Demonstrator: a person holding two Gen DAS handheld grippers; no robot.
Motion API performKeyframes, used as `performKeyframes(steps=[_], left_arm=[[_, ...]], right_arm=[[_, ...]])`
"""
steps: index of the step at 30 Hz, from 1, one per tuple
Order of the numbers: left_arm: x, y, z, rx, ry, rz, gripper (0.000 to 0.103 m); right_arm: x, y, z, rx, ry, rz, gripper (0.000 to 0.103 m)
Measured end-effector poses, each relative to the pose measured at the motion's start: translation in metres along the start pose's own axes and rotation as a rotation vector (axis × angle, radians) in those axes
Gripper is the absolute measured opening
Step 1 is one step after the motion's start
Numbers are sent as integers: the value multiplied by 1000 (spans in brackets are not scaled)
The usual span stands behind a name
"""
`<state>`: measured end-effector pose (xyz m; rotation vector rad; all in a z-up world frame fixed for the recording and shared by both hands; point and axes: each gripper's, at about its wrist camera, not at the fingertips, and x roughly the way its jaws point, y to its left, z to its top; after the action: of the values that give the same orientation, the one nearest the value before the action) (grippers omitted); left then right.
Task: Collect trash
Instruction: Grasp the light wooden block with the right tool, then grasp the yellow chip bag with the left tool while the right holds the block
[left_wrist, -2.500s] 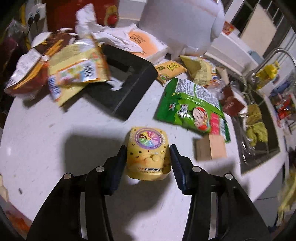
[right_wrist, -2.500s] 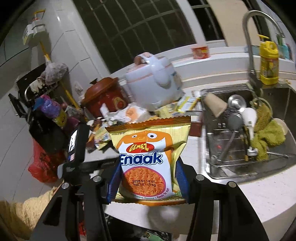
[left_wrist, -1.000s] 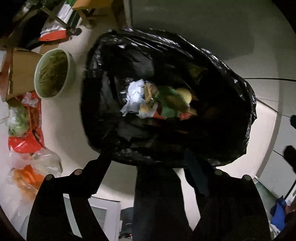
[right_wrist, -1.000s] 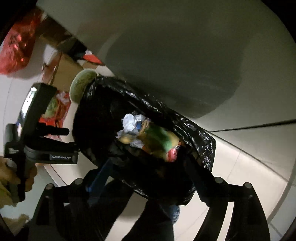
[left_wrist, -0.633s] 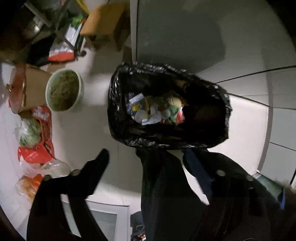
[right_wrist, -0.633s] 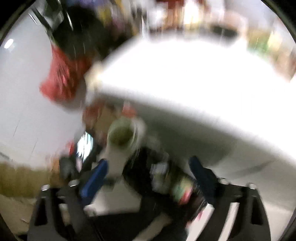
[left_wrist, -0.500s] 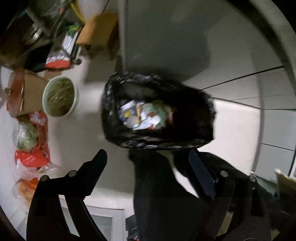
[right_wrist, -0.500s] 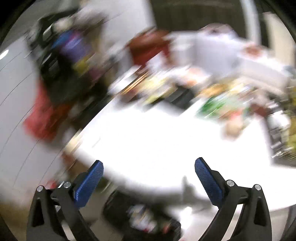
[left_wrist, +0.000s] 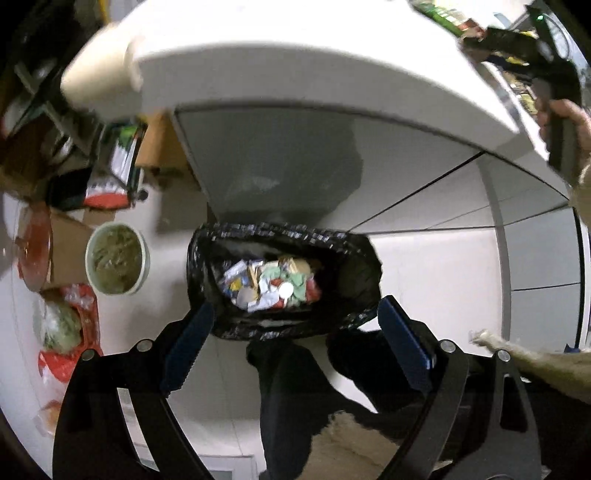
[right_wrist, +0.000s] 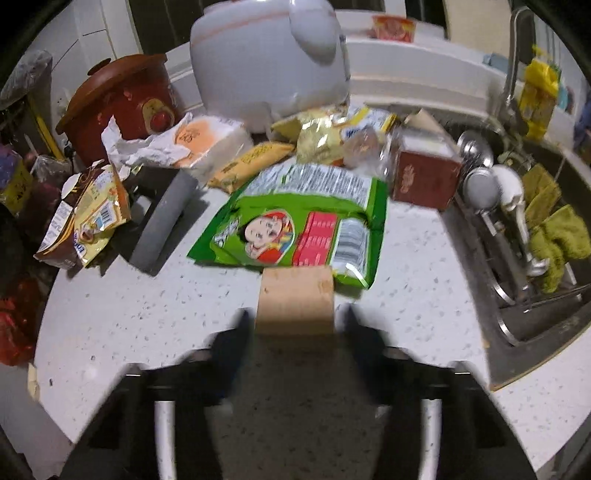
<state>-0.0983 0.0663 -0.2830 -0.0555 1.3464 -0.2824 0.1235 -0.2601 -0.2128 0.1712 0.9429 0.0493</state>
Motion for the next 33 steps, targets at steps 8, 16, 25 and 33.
performKeyframes(steps=[8, 16, 25, 33], left_arm=[[-63, -20, 86, -59, -227, -153, 88], [-72, -39, 230, -236, -365, -134, 88], [-36, -49, 340, -335, -333, 40, 88], [-10, -35, 361, -440, -273, 115, 87]], right_arm=[[-53, -9, -13, 34, -44, 123, 35], [-99, -25, -36, 80, -65, 220, 35], [-110, -31, -52, 46, -51, 263, 35], [-106, -38, -54, 36, -35, 302, 35]])
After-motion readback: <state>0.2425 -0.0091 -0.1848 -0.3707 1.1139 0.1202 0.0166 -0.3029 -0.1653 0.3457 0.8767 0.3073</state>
